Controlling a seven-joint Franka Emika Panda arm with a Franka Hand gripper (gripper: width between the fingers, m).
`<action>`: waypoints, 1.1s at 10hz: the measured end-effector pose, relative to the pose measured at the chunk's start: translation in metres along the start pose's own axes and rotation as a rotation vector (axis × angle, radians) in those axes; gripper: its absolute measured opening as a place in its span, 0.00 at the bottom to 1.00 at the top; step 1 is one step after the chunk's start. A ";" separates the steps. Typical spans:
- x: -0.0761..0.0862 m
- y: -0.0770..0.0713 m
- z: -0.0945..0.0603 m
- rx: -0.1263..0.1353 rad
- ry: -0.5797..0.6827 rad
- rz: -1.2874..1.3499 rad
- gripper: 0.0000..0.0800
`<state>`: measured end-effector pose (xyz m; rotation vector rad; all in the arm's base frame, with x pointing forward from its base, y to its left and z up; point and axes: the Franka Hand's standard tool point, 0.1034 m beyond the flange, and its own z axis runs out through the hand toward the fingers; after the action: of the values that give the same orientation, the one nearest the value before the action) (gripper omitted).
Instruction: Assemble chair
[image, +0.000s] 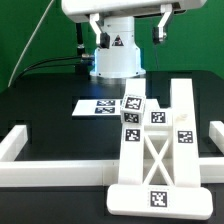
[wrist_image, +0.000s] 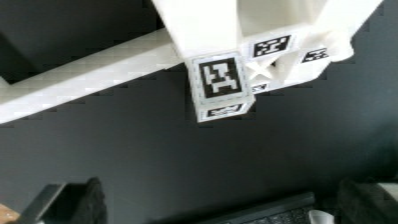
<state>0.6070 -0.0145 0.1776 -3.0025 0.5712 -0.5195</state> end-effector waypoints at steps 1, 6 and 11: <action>-0.008 -0.008 -0.004 0.010 -0.109 0.003 0.81; -0.010 -0.027 0.001 0.014 -0.187 0.035 0.81; -0.017 -0.028 0.029 0.008 -0.357 0.058 0.81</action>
Offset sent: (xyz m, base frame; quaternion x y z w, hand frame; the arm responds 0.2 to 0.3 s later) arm 0.0023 0.0352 -0.0274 -0.0393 0.0102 0.0556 0.9976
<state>0.6112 0.0169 0.1481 -2.9541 0.6187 0.0213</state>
